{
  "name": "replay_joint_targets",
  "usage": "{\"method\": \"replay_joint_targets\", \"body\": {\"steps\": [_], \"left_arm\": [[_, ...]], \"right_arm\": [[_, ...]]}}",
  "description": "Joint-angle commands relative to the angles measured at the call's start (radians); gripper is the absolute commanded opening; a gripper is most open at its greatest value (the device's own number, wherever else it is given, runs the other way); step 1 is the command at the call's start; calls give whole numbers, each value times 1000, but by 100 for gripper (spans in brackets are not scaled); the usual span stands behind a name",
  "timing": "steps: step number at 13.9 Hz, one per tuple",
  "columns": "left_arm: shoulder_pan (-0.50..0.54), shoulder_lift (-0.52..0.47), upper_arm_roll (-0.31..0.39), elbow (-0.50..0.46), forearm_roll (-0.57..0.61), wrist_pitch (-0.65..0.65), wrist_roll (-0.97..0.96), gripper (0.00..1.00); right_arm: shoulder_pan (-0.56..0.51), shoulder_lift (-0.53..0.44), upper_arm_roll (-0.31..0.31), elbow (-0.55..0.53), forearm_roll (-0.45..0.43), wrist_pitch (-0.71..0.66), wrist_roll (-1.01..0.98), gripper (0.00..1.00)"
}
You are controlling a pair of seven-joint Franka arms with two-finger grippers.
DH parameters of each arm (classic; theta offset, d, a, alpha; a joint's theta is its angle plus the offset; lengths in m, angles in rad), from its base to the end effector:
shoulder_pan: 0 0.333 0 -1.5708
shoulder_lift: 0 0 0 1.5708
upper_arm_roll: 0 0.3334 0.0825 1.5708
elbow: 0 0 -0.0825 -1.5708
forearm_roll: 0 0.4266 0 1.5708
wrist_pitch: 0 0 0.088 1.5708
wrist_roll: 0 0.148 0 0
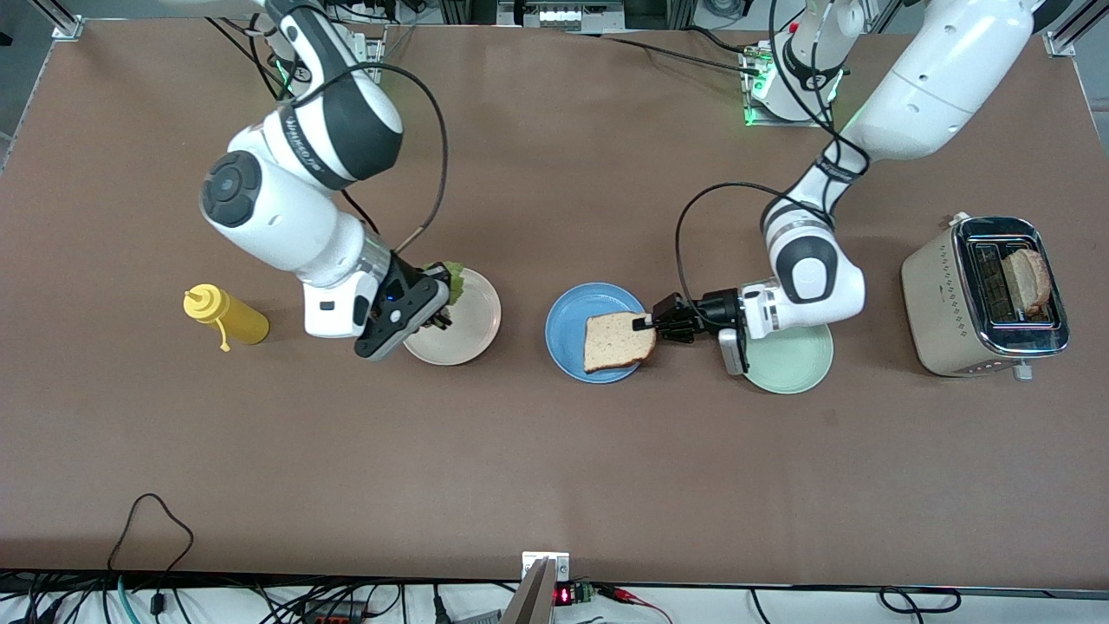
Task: Make sandwich in blue plate with both arms
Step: 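Lower the bread onto the blue plate while the right gripper carries lettuce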
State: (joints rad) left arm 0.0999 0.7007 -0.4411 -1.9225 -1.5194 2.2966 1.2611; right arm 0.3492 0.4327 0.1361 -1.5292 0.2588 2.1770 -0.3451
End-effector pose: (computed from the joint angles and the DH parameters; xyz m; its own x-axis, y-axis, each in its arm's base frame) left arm 0.6045 -0.2720 0.1165 0.9629 0.0017 0.2699 -0.2506 -0.3663 0.8961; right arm 0.6688 0.3588 0.3947 0.7616 0.5854 0.2781 0.6429 -0.7367 -0.2099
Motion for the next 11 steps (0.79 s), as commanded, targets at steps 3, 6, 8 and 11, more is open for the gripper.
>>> {"method": "replay_joint_targets", "body": {"steps": [3,6,8,11], "left_arm": [[-40,25,-4,8,-76,27,73,0],[-61,46,-4,7,-78,26,73,0],[-77,51,-4,2,-76,26,73,0],[-77,46,-2,-18,-74,24,73,43]], "right_arm": [[50,50,-3,35,17,87,43,0],[77,66,-3,38,37,92,41,0],[97,80,-3,41,37,108,38,0],[132,113,-3,76,46,119,38,0]]}}
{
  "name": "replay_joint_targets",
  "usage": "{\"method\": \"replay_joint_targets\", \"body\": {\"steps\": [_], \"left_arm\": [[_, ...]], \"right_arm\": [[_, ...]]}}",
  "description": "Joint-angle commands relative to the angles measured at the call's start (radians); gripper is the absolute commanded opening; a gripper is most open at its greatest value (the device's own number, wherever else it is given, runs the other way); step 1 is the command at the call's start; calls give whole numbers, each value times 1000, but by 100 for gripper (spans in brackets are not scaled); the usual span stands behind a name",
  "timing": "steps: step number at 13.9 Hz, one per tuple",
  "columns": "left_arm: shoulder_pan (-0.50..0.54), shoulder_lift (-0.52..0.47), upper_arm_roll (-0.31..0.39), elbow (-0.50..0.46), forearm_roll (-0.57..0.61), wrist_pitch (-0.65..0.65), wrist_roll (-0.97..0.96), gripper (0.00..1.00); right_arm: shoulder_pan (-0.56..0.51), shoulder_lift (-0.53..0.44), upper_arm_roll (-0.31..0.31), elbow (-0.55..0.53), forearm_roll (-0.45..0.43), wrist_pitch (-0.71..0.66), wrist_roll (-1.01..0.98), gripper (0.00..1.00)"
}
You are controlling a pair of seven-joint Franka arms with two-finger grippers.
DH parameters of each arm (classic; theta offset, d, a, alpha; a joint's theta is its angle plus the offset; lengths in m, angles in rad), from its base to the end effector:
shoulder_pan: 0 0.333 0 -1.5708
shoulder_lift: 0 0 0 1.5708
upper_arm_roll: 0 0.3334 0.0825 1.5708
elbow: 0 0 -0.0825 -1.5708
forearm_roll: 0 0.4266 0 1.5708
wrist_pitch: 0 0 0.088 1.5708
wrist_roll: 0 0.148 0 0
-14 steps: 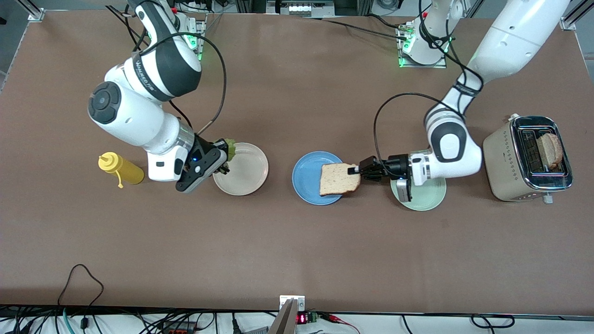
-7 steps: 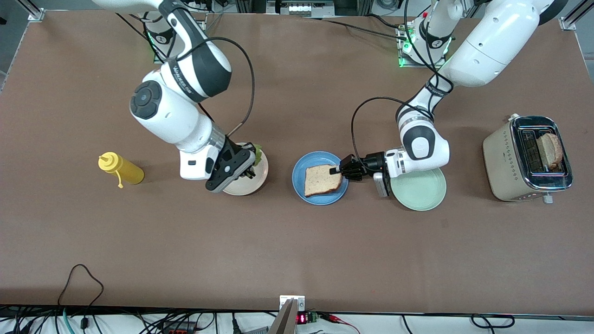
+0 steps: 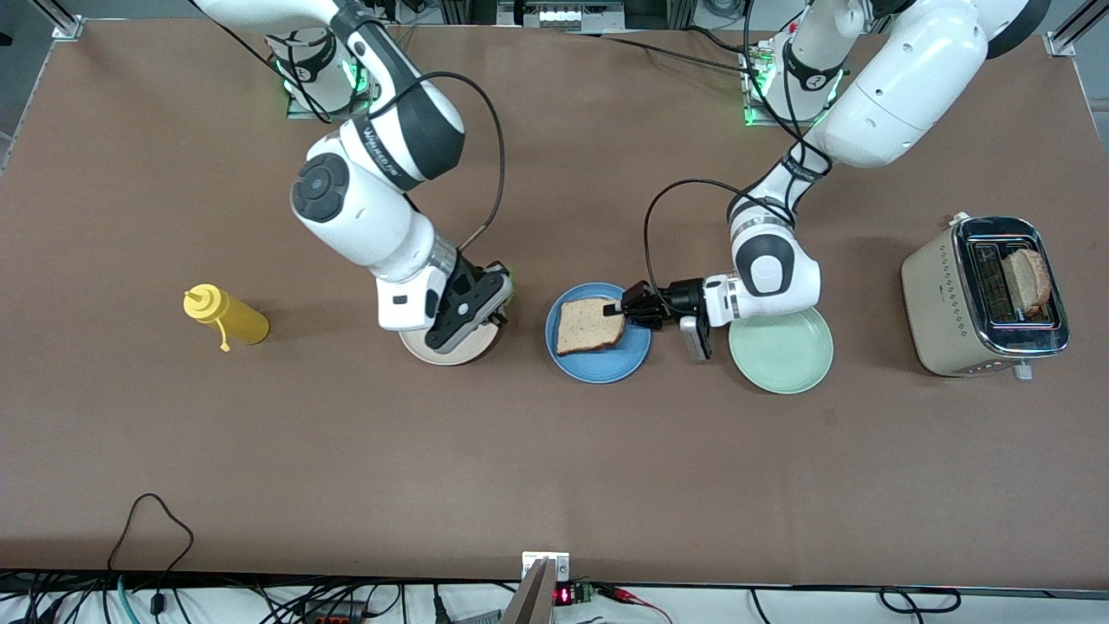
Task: Make sandwich in blue plate with both arms
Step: 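Lower the bread onto the blue plate while the right gripper carries lettuce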
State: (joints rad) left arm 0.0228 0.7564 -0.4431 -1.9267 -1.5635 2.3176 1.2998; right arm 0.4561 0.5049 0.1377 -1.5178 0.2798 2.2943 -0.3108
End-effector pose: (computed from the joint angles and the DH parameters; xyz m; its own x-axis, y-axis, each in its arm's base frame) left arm 0.5697 -0.3166 0.0831 0.9713 -0.0430 0.2339 -0.2338 -0.3536 0.9057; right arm 0.6456 0.4353 0.3597 0.7358 0.5966 0.3204 0.6709 -0.7066 -0.2250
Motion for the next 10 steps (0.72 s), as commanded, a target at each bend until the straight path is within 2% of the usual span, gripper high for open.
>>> {"method": "replay_joint_targets", "body": {"steps": [1,5,6,8,10], "left_arm": [[9,-12,3,-15,-20,3,38,99],[35,-119,14,-101,14,3,47,100],[57,-173,23,-144,73,5,43,100],[116,-215,26,-155,245,-12,35,100],[189,-242,27,-140,460,-120,-49,100]], "right_arm": [[39,61,-4,83,25,2,7,0],[52,139,-4,172,39,16,13,0],[82,183,-4,207,39,58,19,0],[110,228,-4,225,39,135,51,0],[131,276,-4,260,39,188,55,0]]}}
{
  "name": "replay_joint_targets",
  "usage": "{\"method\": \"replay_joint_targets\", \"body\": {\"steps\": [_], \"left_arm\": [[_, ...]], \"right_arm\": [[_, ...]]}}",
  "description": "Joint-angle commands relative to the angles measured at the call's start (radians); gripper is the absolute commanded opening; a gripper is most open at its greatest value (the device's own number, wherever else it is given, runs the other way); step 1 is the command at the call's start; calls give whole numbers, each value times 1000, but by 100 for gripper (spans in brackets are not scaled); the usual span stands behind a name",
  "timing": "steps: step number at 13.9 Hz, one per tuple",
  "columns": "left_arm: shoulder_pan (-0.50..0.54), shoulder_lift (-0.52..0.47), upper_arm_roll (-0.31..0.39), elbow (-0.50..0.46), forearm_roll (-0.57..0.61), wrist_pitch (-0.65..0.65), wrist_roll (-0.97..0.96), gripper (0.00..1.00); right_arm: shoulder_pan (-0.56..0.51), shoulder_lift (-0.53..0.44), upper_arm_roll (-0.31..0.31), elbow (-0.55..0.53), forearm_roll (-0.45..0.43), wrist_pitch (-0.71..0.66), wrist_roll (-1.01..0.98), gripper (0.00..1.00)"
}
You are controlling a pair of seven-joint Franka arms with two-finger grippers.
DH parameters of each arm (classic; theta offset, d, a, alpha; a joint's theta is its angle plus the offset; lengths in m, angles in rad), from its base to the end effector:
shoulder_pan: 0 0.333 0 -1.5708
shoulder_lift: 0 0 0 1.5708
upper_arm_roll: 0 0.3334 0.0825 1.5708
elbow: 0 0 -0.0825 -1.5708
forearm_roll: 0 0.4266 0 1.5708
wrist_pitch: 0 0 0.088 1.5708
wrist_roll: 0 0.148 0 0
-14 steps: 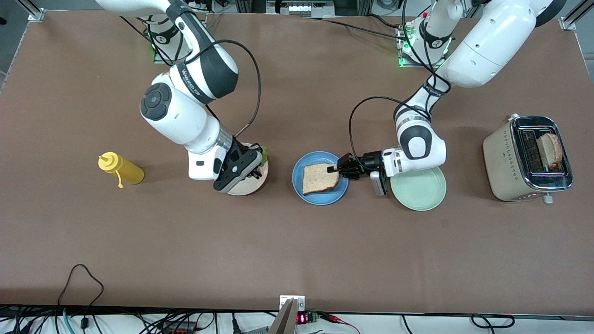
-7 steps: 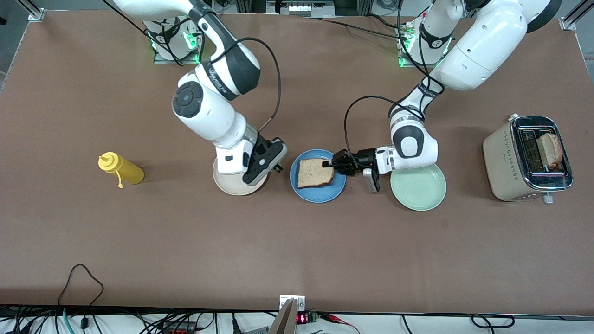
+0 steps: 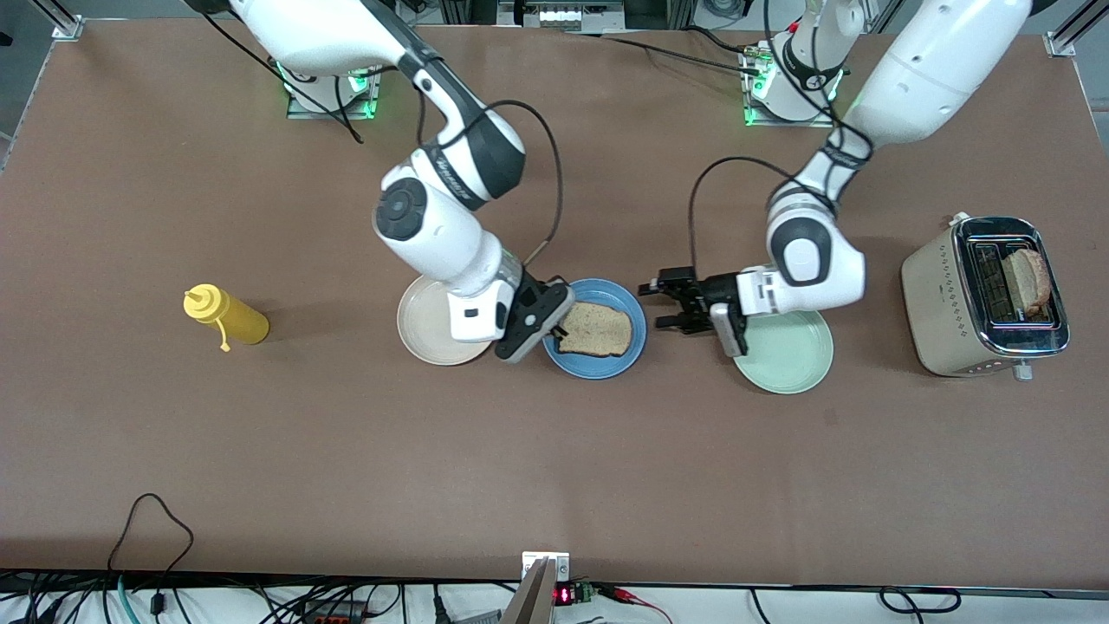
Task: Make sandwich in blue plate with both arms
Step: 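Lower the bread onto the blue plate while the right gripper carries lettuce, then lay the lettuce on the bread while the left gripper withdraws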
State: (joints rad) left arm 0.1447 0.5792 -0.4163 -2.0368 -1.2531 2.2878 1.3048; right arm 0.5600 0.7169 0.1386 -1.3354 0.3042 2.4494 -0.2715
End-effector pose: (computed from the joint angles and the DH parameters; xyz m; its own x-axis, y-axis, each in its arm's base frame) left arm 0.5799 -0.2239 0.1305 0.8936 -0.2472 0.3746 -0.4480 -0.4418 0.7772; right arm 0.6522 0.5241 0.3091 0.7172 0.5566 0.4193 0.6803 -0.6896 -0.2483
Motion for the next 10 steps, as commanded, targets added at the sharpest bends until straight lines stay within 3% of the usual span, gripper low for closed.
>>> {"method": "replay_joint_targets", "body": {"steps": [1,5,10], "left_arm": [[97,-67,5,8,267,-153,-111,100],[148,-68,7,160,639,-365,-335,100],[167,-104,5,253,888,-502,-531,100]], "right_arm": [[35,85,-5,97,13,45,14,0],[80,150,-7,125,12,105,15,0],[123,214,-8,127,6,183,40,0]]}}
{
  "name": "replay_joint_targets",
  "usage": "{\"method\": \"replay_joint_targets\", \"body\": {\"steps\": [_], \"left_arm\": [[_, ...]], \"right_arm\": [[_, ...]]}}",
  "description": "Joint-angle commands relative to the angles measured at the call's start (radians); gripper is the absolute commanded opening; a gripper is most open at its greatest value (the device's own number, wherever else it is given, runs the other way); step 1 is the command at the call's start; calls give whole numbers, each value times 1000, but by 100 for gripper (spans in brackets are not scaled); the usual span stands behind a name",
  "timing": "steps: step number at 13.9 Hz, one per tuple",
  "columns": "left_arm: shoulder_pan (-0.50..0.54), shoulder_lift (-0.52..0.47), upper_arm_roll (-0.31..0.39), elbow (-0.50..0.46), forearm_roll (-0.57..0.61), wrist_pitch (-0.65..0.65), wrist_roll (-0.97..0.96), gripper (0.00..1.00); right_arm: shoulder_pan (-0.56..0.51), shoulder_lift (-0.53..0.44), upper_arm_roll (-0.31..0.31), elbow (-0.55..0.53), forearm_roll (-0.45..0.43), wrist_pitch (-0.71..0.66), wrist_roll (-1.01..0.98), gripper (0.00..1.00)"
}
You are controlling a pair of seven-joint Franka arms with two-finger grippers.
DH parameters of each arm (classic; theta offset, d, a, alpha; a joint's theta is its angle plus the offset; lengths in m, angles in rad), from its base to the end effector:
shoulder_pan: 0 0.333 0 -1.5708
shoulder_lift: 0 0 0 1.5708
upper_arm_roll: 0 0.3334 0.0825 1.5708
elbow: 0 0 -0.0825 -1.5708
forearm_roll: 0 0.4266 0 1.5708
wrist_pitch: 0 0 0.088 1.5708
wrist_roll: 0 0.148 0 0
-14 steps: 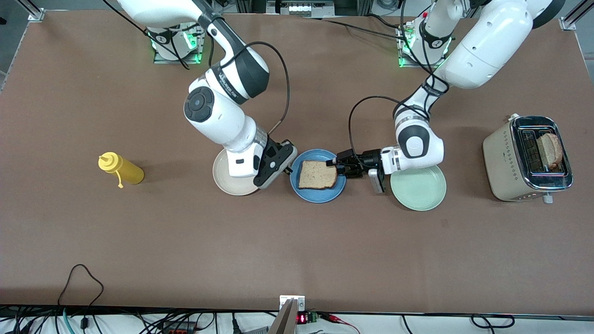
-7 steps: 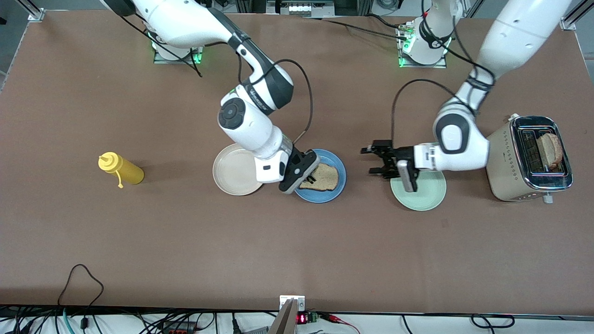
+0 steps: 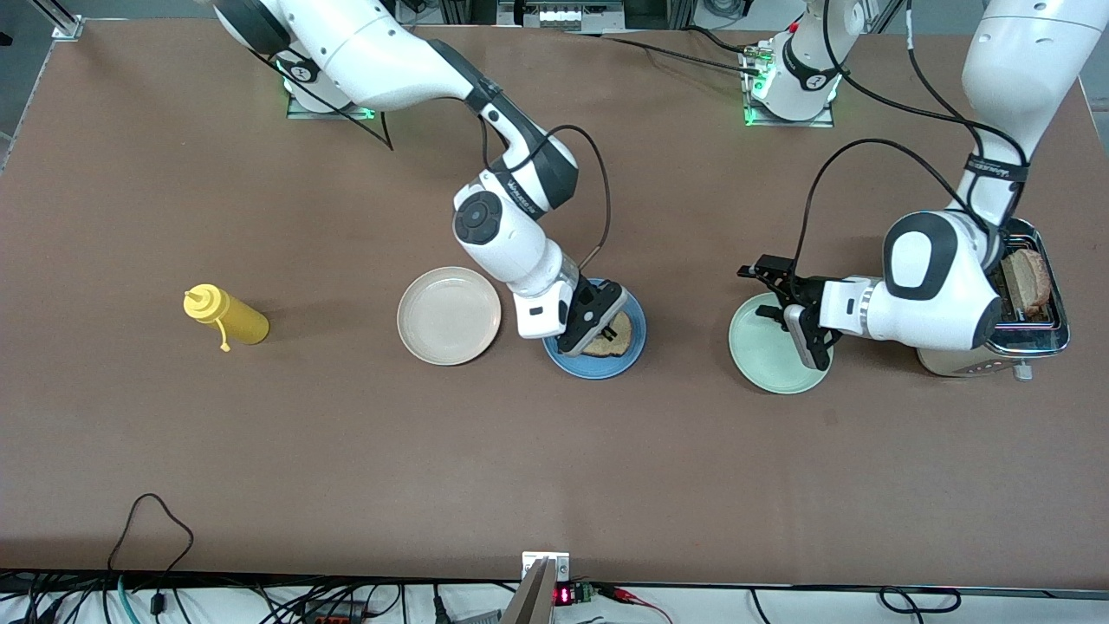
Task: Make sandwich in blue plate with both arms
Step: 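Lay the lettuce on the bread while the left gripper withdraws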
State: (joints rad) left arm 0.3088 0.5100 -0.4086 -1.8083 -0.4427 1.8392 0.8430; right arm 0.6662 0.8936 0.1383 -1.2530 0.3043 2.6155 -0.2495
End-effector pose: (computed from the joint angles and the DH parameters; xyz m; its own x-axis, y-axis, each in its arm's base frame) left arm 0.6214 -0.1062 0.2252 0.7662 -0.6397 0.0612 -0.5049 -0.5404 0.6731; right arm 0.6200 0.5963 0.2268 0.6883 0.5547 0.4674 0.7038 -0.6667 -0.2453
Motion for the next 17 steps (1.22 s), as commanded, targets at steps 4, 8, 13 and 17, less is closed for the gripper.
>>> {"method": "replay_joint_targets", "body": {"steps": [4,8,13,17], "left_arm": [[-4,-114,-16,35,251,-110,-287,100],[-39,-159,-50,153,442,-248,-520,100],[-56,-211,-66,386,513,-520,-811,100],[-209,-391,185,276,486,-470,-814,100]], "right_arm": [[29,79,-14,38,-37,164,13,99],[10,19,-20,43,-40,18,7,100],[-66,-143,-36,6,-37,-269,47,100],[-100,-263,-144,4,-45,-509,64,100]]}}
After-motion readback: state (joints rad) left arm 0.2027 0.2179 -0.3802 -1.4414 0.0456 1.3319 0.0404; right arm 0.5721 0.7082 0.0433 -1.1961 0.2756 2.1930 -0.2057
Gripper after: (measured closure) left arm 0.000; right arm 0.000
